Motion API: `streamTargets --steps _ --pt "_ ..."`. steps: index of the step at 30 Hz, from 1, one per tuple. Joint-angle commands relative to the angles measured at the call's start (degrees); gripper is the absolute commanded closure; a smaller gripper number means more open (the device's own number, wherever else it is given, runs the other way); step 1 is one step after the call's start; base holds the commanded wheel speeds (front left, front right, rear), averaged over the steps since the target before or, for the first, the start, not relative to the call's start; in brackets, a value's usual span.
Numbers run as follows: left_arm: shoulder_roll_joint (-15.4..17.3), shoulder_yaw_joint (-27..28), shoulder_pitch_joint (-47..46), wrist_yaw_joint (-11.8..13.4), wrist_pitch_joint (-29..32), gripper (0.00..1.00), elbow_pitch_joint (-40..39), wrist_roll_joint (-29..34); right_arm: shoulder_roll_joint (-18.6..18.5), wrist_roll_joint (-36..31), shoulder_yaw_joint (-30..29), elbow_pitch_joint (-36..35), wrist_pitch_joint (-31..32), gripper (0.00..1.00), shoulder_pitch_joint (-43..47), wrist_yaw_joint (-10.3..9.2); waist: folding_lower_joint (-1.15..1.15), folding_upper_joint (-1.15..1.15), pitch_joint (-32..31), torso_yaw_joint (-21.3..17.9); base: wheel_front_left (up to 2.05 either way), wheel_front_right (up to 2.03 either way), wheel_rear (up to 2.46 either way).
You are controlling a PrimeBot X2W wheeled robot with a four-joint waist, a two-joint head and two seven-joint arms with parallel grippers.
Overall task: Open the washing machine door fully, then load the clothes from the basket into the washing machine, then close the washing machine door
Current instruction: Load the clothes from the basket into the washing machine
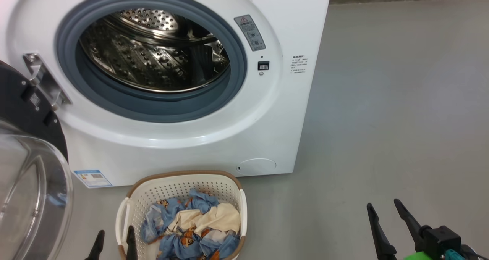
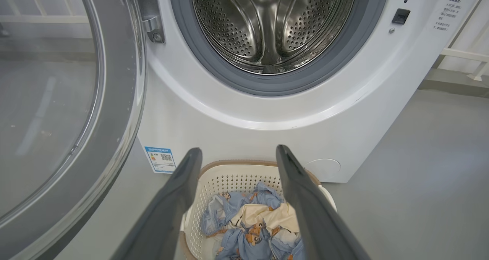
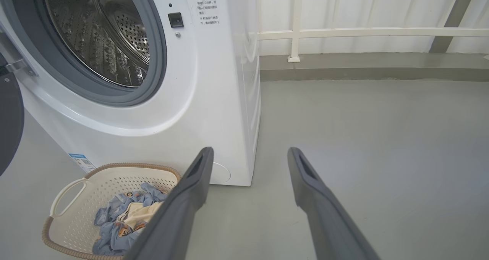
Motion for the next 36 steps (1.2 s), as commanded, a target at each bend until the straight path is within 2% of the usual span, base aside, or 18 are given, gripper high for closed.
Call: streamTargets --steps 1,10,18,25,36 --pt "0.7 1.3 -2.3 0.2 -0.7 0.0 -0.6 0.3 -0.5 -0.1 1.4 -1.3 -0.7 0.0 -2.4 0.09 0.0 0.0 0.8 -0.5 0.0 0.0 0.0" --pt "0.7 -0.7 -7.6 -1.7 -0.5 0.0 5.5 -0.4 0.1 -0.3 2.2 -2.4 -0.7 0.0 -4.8 0.09 0.0 0.0 6.2 -3.2 0.0 0.0 0.0" --pt "2.0 -1.2 -17.2 -3.5 4.0 0.0 15.2 -2.6 0.8 -0.5 2.8 -4.0 -0.7 0.0 -9.3 0.09 0.0 0.0 14.9 -7.4 0.0 0.0 0.0" --pt "4.0 -1.3 -24.5 -5.2 7.3 0.0 23.0 -5.4 1.0 0.9 3.8 -4.8 -0.7 0.0 -13.0 0.09 0.0 0.0 21.1 -10.9 0.0 0.0 0.0" --pt "8.4 -5.2 -35.6 -6.2 14.5 0.0 35.7 -7.8 1.0 2.9 5.4 -7.0 -0.7 0.0 -18.3 0.09 0.0 0.0 30.8 -14.5 0.0 0.0 0.0"
